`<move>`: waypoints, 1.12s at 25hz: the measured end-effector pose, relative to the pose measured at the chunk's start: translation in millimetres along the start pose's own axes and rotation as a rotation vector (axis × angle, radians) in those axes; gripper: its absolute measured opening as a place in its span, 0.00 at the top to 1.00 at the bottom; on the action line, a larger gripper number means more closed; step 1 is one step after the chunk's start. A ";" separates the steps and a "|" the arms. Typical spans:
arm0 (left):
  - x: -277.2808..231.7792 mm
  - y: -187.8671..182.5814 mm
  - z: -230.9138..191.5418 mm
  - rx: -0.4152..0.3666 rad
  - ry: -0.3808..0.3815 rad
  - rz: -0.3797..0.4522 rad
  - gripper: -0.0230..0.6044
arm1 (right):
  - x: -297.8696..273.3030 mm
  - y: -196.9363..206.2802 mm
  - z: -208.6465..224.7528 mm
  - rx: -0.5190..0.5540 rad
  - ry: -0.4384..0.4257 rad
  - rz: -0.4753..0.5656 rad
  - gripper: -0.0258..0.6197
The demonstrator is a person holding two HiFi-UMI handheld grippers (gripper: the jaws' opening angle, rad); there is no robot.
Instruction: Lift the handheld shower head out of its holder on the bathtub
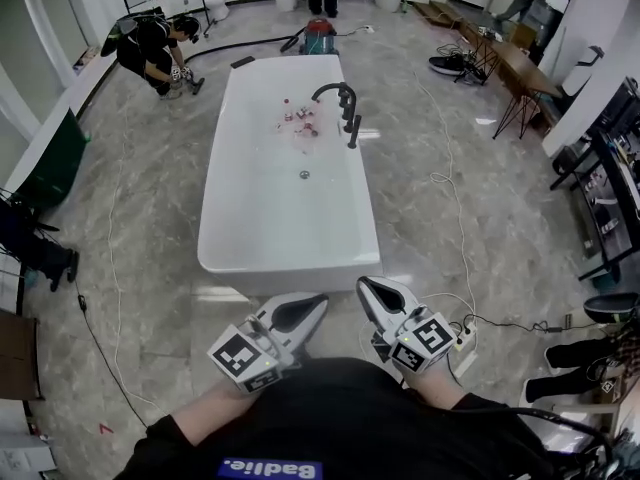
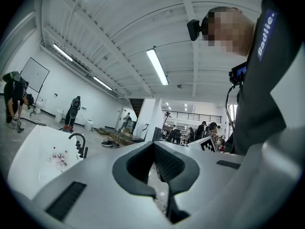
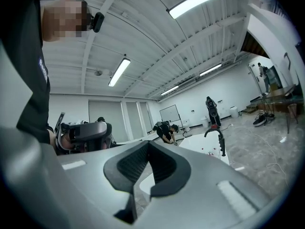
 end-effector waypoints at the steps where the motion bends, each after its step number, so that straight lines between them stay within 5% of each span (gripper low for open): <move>1: -5.2 -2.8 -11.5 0.008 0.006 0.012 0.96 | -9.8 -0.1 6.6 0.005 0.007 -0.004 0.96; 15: -62.5 -48.9 -224.9 0.083 0.157 0.036 0.96 | -189.1 12.1 91.1 0.055 0.167 -0.016 0.96; 28: -118.4 -28.8 -283.3 0.086 0.146 -0.025 0.96 | -222.4 22.8 169.9 0.035 0.189 -0.047 0.96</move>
Point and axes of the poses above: the fingertips, and each gripper's own axes: x backward along the fingers, z to its right, y out of its underside, the point moved 6 cm from there along x, backward along the fingers, and after that the axes turned 13 degrees about z, right-handed, at the moved point
